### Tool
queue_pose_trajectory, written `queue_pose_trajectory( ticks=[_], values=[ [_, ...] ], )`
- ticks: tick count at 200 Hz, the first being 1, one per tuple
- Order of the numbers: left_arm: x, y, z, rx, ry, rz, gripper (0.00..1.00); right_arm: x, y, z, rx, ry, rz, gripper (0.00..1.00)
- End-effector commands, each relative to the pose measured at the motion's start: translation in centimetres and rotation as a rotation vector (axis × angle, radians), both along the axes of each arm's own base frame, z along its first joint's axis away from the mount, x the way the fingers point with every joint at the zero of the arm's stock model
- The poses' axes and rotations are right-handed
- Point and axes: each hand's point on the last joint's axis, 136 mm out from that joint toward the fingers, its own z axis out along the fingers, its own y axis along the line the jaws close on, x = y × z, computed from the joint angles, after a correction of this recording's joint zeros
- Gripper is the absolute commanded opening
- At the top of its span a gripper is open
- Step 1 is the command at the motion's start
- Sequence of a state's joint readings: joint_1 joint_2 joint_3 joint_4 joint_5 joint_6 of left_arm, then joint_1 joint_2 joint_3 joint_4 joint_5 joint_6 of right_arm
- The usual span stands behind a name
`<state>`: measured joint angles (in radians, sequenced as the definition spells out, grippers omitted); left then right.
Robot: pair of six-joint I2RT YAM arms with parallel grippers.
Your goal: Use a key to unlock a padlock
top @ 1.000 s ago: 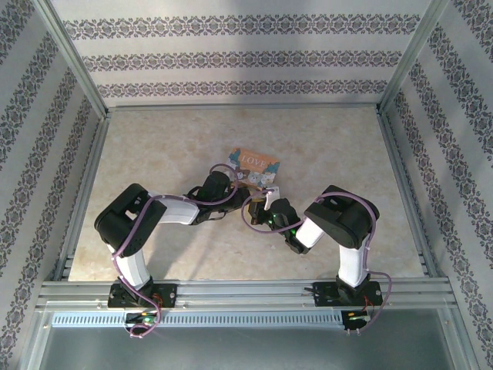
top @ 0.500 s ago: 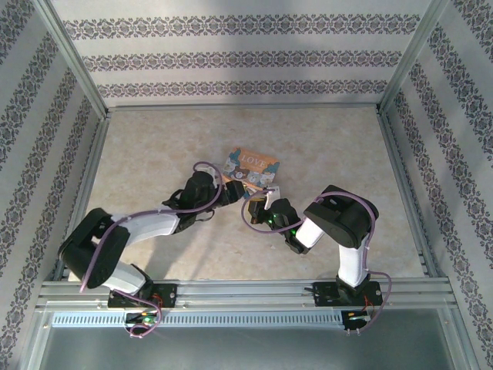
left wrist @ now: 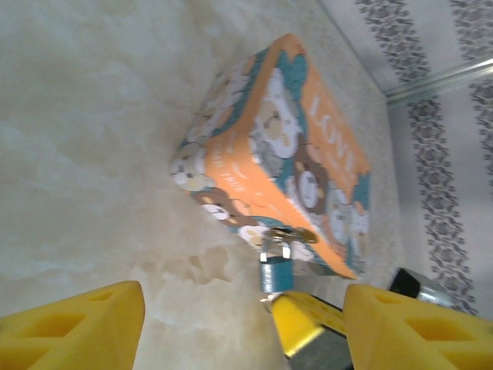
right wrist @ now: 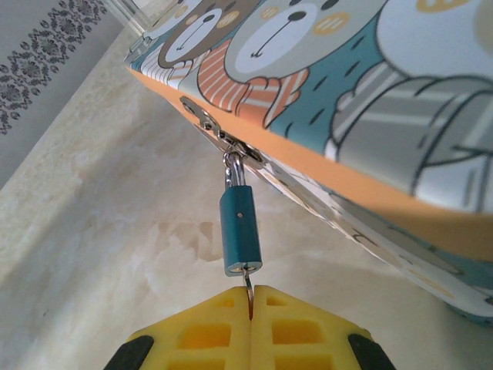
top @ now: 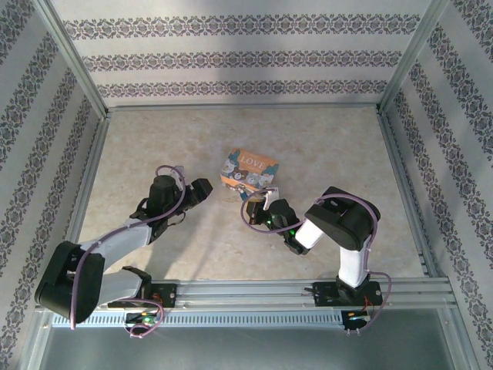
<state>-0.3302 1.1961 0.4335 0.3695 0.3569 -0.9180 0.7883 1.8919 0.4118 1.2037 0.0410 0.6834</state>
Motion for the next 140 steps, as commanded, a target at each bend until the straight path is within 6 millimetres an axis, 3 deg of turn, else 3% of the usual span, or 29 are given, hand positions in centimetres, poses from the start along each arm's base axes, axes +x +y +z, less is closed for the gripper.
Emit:
queue_pose_trajectory(
  ticks=[1,81,140],
  values=[
    [-1.0,-0.8,0.4,-0.056,0.035,-0.070,0.66,0.5,1.0,2.5,0.098,-0.014,-0.017,0.00],
    [-0.8,-3.2,-0.5,-0.242,0.114,-0.130,0.58,0.1,2.1,3.0,0.190,0.089,-0.029,0.00],
    [-0.3,-4.8,-1.6,-0.281,0.145,-0.151,0.56,0.0,2.8,2.9,0.211,0.142,-0.024,0.00]
  ],
)
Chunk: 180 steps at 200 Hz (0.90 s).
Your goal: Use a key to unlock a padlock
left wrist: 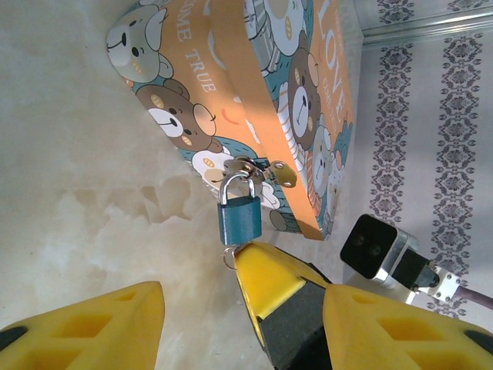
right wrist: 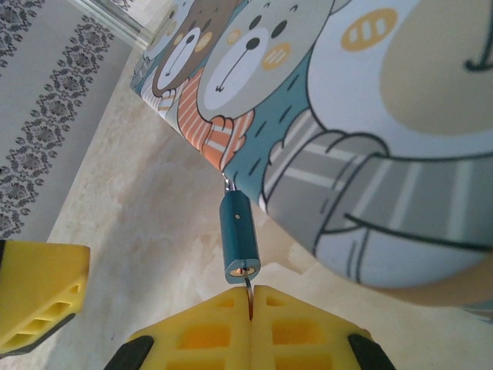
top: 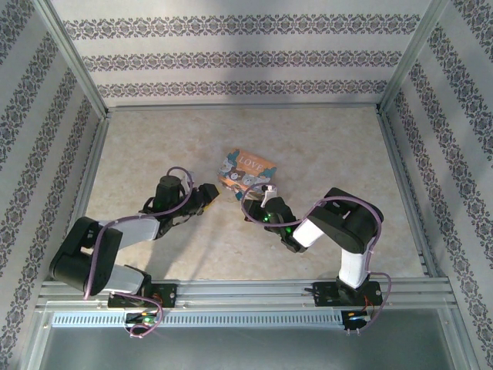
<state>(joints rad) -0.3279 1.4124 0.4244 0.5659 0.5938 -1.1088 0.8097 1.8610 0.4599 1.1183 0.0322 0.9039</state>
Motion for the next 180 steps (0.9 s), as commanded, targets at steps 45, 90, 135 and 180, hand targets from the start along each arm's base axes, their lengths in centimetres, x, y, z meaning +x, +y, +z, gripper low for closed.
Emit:
queue_pose_trajectory(
  ticks=[45,90,135,180],
  values=[
    [1.1,-2.5,0.5,-0.105,-0.023,-0.025,0.53,0.1,1.4,2.0,0.062,-0.004,0.020,0.00],
    [1.7,-3.5,-0.2,-0.109,-0.020,-0.035,0.51,0.1,1.5,2.0,0.058,0.000,0.024,0.00],
    [1.9,-4.2,-1.3,-0.092,-0.001,-0.034,0.49,0.1,1.6,2.0,0.058,0.005,0.032,0.00],
    [2.4,-5.1,-1.9,-0.113,0.009,-0.043,0.45,0.1,1.8,2.1,0.052,0.005,0.040,0.00]
  ],
)
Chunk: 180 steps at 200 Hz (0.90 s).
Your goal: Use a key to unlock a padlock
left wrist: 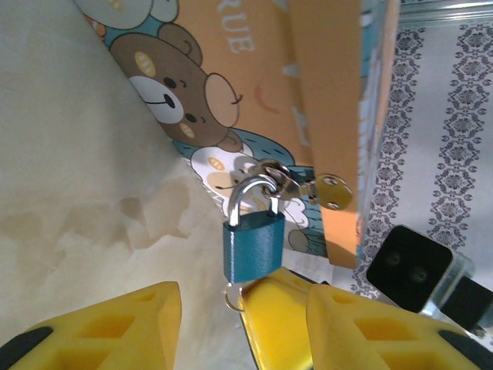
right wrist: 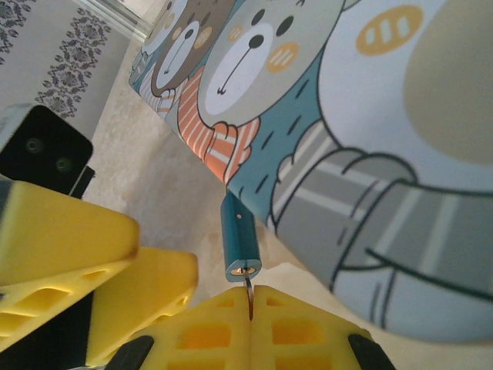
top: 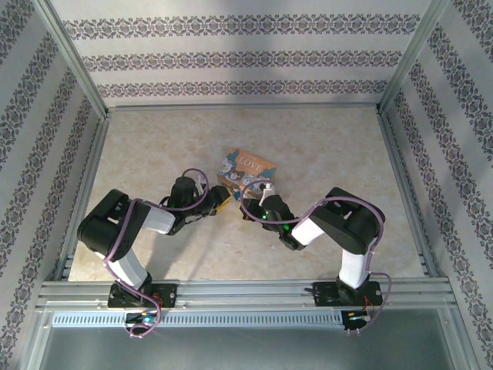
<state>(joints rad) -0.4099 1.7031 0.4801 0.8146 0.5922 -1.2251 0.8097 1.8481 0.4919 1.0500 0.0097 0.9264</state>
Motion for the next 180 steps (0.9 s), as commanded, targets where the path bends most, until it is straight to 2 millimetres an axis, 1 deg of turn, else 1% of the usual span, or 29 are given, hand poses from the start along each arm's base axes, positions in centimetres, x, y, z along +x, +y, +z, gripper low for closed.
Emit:
queue_pose_trajectory(
  ticks=[1,26,48,88,180],
  values=[
    [1.1,-1.4,1.6,-0.049,-0.062,-0.006,0.45,0.0,1.2,2.1,0.049,-0.031,0.027,0.00],
    [1.2,-2.2,1.1,-0.059,-0.050,-0.016,0.44,0.0,1.2,2.0,0.046,-0.027,0.029,0.00],
    [1.2,-2.4,0.6,-0.058,-0.041,-0.014,0.43,0.0,1.2,1.9,0.045,-0.025,0.029,0.00],
    [1.4,-2.3,0.0,-0.070,-0.030,0.021,0.38,-0.1,1.4,2.0,0.052,-0.016,0.036,0.00],
    [2.1,-2.5,-0.5,-0.089,-0.032,0.044,0.35,-0.2,1.5,2.1,0.073,0.004,0.034,0.00]
  ],
)
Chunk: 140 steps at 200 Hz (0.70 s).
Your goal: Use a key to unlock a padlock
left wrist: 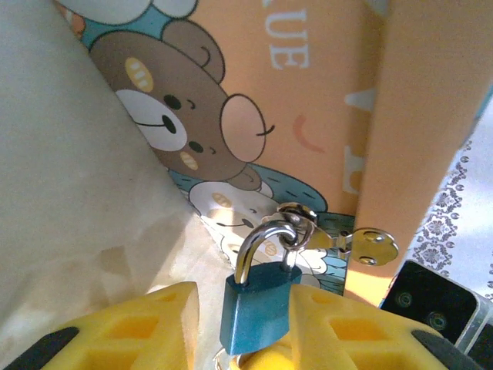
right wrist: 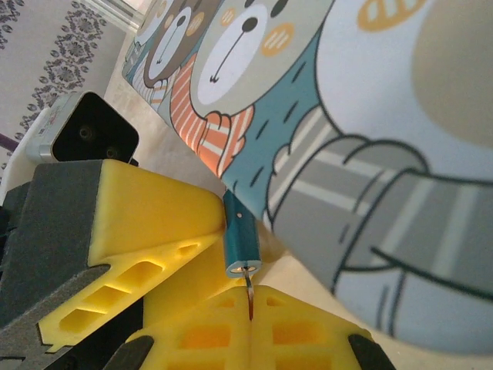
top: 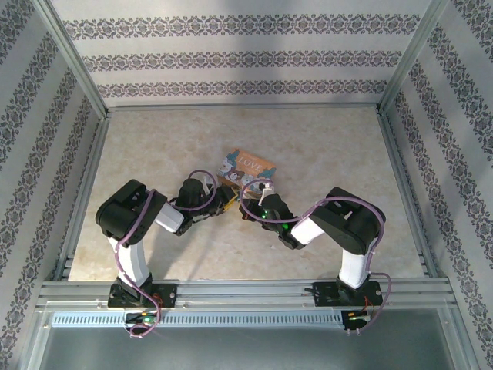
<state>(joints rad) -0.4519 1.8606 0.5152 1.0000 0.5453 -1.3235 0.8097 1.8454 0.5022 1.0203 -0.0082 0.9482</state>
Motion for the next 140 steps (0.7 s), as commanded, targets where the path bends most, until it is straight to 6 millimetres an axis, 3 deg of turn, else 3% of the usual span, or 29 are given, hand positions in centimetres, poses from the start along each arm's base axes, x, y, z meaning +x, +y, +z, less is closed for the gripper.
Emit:
queue_pose_trajectory(
  ticks=[1,140],
  values=[
    [0.7,-0.7,0.8,-0.031,-0.042,0.008,0.35,0.0,1.2,2.3,0.068,-0.027,0.025,0.00],
    [1.0,-1.0,0.7,-0.040,-0.046,0.013,0.27,0.1,1.9,3.5,0.154,-0.002,0.038,0.00]
  ],
)
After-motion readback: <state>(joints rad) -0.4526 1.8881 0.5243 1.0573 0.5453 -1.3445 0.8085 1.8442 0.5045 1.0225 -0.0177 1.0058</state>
